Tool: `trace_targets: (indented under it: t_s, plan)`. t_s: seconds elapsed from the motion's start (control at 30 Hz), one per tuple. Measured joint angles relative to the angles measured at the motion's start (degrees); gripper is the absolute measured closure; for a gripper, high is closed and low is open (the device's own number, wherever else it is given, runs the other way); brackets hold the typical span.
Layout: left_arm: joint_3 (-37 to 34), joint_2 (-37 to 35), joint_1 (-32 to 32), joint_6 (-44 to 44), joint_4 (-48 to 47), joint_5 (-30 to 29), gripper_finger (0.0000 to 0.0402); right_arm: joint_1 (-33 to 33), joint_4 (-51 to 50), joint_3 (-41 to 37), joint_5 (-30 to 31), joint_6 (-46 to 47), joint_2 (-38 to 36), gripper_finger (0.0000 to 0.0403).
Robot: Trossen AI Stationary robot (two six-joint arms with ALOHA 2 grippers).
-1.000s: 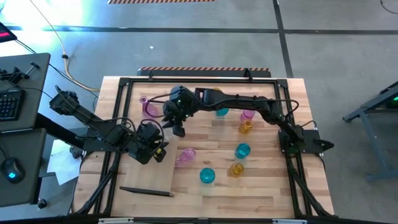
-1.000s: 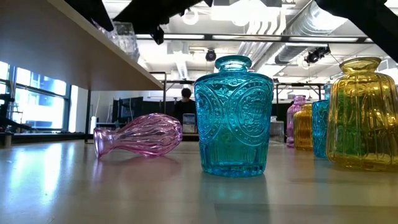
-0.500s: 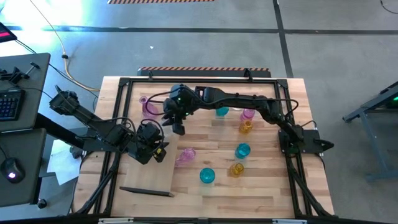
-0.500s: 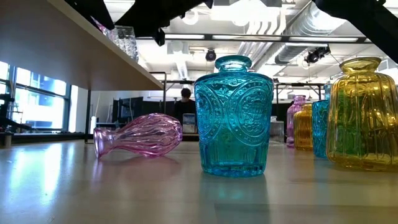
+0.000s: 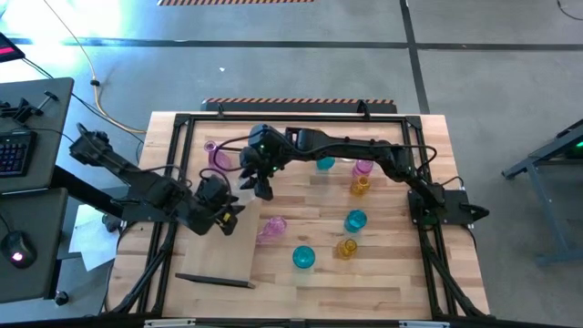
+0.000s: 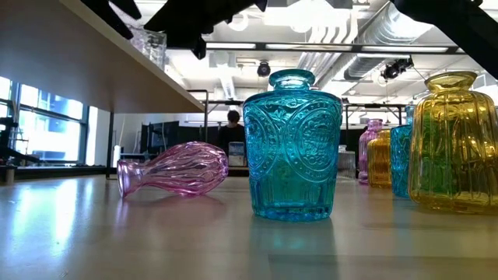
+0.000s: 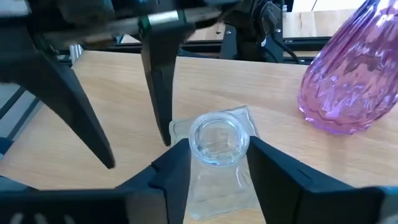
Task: Sort vases onto shelf
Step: Put the bottom left transparent flower vase on the shelf
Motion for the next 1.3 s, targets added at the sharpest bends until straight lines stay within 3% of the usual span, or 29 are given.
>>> trace_targets:
  t_s: [0.43,0.9,1.1,1.3]
  plan:
    - [0.0,-6.1,0.0,4.0,0.5,-3.5,0.0232,0.7,-4.3,3.4,1.1,0.1,-0.6,0.0235]
    - [0.0,-11.0,0.0,7.1,1.4,-8.3,0.0232,-0.2,-1.7,3.7,2.1,-0.1,-2.7,0.0235]
    - [0.0,-13.0,0.0,7.5,1.5,-11.5,0.0232,-1.7,-4.5,3.7,13.8,-0.8,-6.1,0.0236]
    - [0.0,-15.3,0.0,7.5,0.3,-14.9,0.0232,-2.2,-12.2,3.5,16.0,-0.3,-7.8,0.0285]
